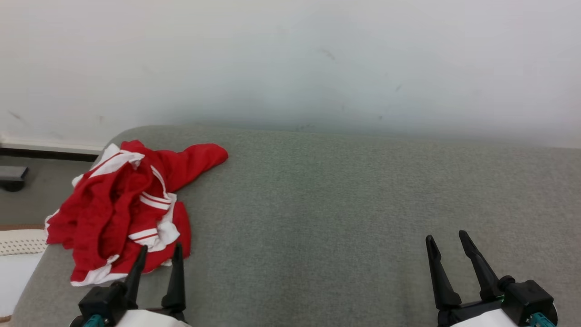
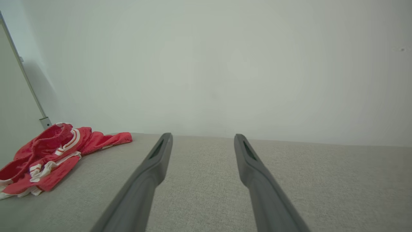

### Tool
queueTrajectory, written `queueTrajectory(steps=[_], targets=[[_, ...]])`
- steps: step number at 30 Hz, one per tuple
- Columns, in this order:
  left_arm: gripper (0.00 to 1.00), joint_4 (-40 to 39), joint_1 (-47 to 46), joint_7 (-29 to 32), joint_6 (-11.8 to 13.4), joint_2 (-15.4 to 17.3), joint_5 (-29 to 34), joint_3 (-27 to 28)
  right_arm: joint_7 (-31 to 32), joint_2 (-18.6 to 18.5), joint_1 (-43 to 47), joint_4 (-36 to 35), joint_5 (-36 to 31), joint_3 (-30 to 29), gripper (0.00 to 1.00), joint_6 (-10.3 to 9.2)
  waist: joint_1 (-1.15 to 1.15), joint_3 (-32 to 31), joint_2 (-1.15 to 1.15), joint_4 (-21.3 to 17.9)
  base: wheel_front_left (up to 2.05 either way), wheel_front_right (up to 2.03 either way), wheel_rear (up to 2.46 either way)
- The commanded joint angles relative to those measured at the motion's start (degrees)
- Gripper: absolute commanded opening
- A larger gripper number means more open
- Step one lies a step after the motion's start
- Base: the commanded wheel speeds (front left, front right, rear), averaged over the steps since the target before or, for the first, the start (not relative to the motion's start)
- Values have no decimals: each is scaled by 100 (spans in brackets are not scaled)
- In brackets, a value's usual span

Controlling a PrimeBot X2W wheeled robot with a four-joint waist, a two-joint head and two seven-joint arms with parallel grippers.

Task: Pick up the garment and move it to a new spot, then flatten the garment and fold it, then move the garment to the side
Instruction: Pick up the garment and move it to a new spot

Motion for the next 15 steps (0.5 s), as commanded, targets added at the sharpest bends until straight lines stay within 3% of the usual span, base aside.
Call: queueTrajectory(steps=[1,15], targets=[[100,30,-42,-4,-1,31,0,6,4,-31,16,5,25,10,100,-10,0,-6,0,202,0,0,0],[100,159,-29,-4,27,31,85,59,4,-30,58,46,116,133,100,-10,0,-36,0,1192,0,0,0]])
